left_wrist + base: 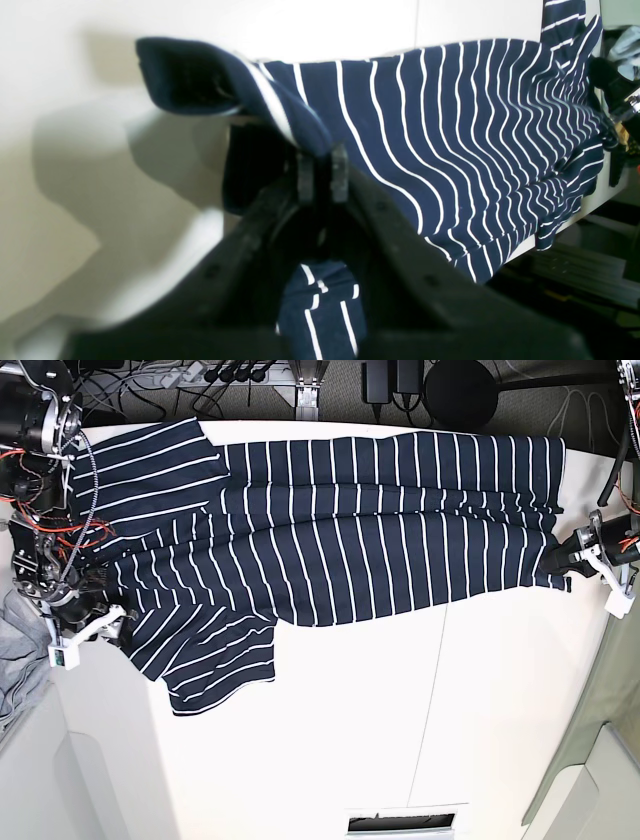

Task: Layout the t-shirt on the table in an organized manner, then fold the t-shirt properly
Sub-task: 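Fold the hem over toward the collar with both grippers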

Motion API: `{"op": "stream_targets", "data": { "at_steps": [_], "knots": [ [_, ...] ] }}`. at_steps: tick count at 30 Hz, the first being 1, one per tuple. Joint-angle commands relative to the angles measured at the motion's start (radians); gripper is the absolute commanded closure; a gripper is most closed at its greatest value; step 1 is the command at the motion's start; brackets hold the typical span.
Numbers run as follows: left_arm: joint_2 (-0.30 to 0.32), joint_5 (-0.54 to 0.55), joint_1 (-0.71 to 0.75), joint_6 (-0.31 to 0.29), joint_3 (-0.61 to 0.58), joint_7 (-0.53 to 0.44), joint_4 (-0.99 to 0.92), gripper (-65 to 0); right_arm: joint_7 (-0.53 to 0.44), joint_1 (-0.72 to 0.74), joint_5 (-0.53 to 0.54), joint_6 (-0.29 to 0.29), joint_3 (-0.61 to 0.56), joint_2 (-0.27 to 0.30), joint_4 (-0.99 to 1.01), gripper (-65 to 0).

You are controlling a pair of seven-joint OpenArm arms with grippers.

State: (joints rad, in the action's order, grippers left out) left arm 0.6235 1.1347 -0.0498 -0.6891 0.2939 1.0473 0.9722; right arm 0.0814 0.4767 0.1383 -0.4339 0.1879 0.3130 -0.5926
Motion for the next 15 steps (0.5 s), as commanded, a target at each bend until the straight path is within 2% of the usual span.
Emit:
{"op": "stream_targets", "data": {
  "at_steps": [1,2,5,7,9,10,11,13,15],
  "knots": [
    [0.024,0.030,-0.014,-0.009,0.007,-0.016,0.015,0.0,-0.021,0.027,0.008,-0.030,-0.011,0.001,-0.011,-39.0],
    [0.025,0.037,-0.014,-0.009,0.007,-0.019,0.015,0.0,-0.021,0.027,0.008,-0.048,-0.022,-0.005,-0.011,-38.9],
    [0.025,0.036,-0.014,-0.009,0.007,-0.018,0.015,0.0,-0.021,0.027,0.008,-0.052,-0.033,-0.023,-0.016,-37.6],
    [0.025,0.035,-0.014,-0.009,0.007,-0.019,0.015,0.0,-0.021,0.027,0.007,-0.053,-0.033,-0.029,-0.017,-26.1],
    [0.025,0.035,-0.014,-0.009,0.007,-0.019,0.015,0.0,-0.021,0.027,0.007,-0.053,-0.033,-0.031,-0.018,-7.3],
    [0.025,0.035,-0.014,-0.009,0.007,-0.019,0.015,0.0,-0.021,0.027,0.007,-0.053,-0.033,-0.030,-0.021,0.0],
    [0.025,0.035,-0.014,-0.009,0.007,-0.019,0.015,0.0,-0.021,0.026,0.007,-0.059,-0.033,-0.030,-0.026,0.0],
    [0.025,0.037,-0.018,-0.009,0.008,-0.019,0.015,0.0,-0.013,0.024,0.002,-0.117,-0.032,-0.023,-0.044,0.0],
    [0.034,0.037,-0.023,-0.009,0.008,-0.018,0.026,0.0,0.021,0.024,0.003,-0.132,-0.027,-0.016,-0.077,0.0]
  ]
}}
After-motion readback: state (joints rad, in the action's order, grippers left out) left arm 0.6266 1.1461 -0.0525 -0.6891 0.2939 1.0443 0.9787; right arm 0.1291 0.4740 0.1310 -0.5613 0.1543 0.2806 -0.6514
